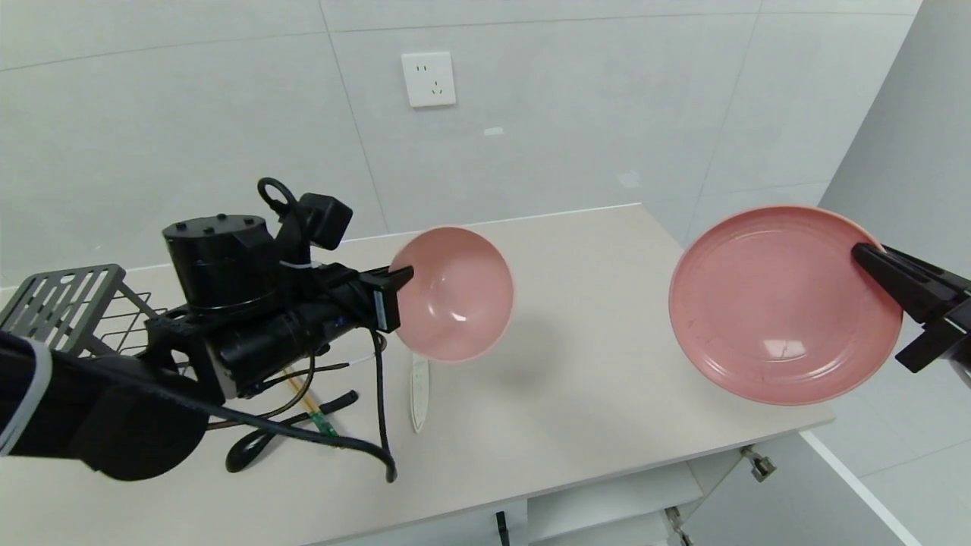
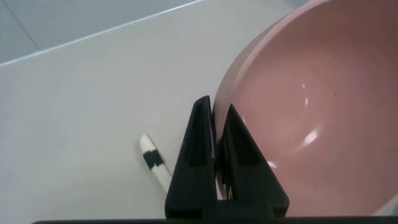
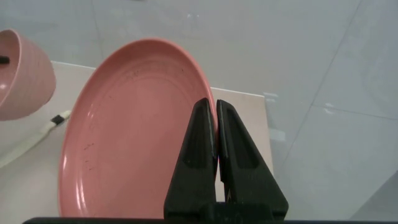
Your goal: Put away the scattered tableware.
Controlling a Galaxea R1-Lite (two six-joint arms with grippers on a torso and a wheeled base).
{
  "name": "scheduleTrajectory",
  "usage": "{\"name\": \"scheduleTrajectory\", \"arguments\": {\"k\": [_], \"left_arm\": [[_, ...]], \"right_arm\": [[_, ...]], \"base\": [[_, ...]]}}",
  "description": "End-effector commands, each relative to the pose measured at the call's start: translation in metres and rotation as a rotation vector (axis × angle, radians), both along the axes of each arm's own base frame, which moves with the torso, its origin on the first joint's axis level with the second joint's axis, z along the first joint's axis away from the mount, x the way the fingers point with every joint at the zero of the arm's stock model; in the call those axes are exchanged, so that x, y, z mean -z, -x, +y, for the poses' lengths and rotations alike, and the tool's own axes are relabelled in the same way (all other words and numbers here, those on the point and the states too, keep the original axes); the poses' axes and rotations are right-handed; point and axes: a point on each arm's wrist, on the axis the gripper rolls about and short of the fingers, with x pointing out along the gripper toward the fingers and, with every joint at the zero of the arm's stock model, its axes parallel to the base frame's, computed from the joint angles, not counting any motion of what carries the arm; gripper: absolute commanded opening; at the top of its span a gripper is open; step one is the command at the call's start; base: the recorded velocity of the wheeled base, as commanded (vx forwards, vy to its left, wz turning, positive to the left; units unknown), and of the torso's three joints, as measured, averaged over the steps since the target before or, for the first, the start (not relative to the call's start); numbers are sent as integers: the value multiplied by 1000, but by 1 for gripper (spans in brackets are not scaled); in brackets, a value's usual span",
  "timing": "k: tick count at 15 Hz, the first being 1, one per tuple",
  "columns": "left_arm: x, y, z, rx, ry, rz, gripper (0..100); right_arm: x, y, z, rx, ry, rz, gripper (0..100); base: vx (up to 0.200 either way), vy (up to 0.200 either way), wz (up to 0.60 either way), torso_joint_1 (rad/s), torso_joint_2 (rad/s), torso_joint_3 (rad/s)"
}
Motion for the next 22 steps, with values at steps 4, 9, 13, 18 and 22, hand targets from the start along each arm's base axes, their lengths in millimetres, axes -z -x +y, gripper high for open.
{"name": "scheduleTrajectory", "arguments": {"k": [4, 9, 13, 18, 22], "left_arm": [[-7, 79, 29, 34, 54, -64, 0], [-11, 98, 35, 66, 122, -130, 0], [-3, 112, 40, 71, 135, -127, 0], [15, 110, 40, -2, 149, -253, 0], [20, 102, 37, -50, 133, -260, 0]], "right_arm": [[-21, 9, 13, -98, -66, -68, 0], [-25, 10, 29, -151, -181, -39, 0], [-22, 11, 31, -131, -160, -43, 0], [-13, 5, 41, -164, -146, 1, 0], [2, -12, 47, -144, -120, -16, 0]], "base": [[0, 0, 0, 0, 0, 0], [0, 0, 0, 0, 0, 0], [0, 0, 0, 0, 0, 0], [0, 0, 0, 0, 0, 0], [0, 0, 0, 0, 0, 0]]}}
